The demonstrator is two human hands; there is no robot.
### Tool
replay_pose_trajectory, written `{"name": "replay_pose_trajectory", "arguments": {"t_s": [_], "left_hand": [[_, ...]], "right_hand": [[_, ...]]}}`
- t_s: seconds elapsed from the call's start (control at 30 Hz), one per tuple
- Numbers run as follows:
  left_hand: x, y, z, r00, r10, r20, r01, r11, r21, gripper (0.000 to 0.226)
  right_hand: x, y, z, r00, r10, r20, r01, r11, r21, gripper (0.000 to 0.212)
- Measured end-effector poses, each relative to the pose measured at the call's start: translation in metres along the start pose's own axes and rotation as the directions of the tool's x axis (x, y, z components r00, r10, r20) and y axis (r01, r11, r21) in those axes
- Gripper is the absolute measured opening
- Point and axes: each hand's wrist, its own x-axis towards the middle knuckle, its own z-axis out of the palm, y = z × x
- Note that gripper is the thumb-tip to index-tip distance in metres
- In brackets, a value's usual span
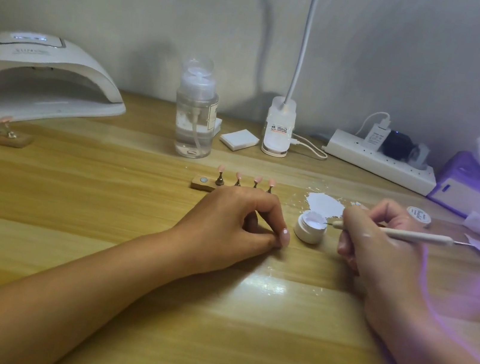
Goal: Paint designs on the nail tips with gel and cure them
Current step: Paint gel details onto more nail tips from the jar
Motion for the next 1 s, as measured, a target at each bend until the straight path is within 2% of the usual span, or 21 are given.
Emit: {"name": "replay_pose_trajectory", "arguments": {"t_s": [0.1, 0.27, 0.37, 0.57, 0.7, 0.8, 0.9, 1.0], "left_hand": [[0.000, 0.000, 0.000, 1.000, -0.011, -0.002, 0.011, 1.000, -0.010, 0.013], [-0.001, 0.003, 0.001, 1.000, 0.010, -0.003, -0.010, 1.000, 0.011, 0.013], [-0.001, 0.006, 0.001, 0.999, 0.032, -0.016, -0.031, 0.998, 0.054, 0.006], [-0.002, 0.009, 0.001, 0.996, 0.071, -0.045, -0.064, 0.988, 0.140, 0.013], [-0.001, 0.007, 0.001, 1.000, 0.013, -0.020, -0.011, 0.998, 0.064, 0.010], [0.000, 0.003, 0.001, 0.999, -0.038, 0.002, 0.038, 0.999, -0.010, 0.010], [0.001, 0.001, 0.001, 0.999, -0.037, 0.005, 0.038, 0.999, -0.026, 0.006], [0.001, -0.001, 0.001, 1.000, -0.022, 0.012, 0.022, 1.000, -0.017, 0.008]], "right_hand": [[0.001, 0.001, 0.004, 0.999, -0.008, 0.033, 0.010, 0.999, -0.050, 0.015], [0.004, 0.003, 0.006, 0.998, -0.035, 0.049, 0.040, 0.993, -0.114, 0.024], [0.005, 0.003, 0.007, 0.997, -0.028, 0.073, 0.039, 0.988, -0.150, 0.017], [0.006, 0.003, 0.008, 0.996, -0.033, 0.079, 0.045, 0.985, -0.166, 0.015], [0.003, 0.001, 0.008, 0.999, -0.033, -0.007, 0.032, 0.995, -0.093, 0.025], [-0.002, -0.007, 0.007, 0.999, -0.009, -0.054, 0.012, 0.998, 0.068, 0.027], [-0.016, -0.012, 0.010, 1.000, 0.022, 0.009, -0.023, 0.967, 0.252, 0.029], [-0.027, -0.012, 0.017, 0.992, 0.038, 0.120, -0.067, 0.967, 0.244, 0.030]]}}
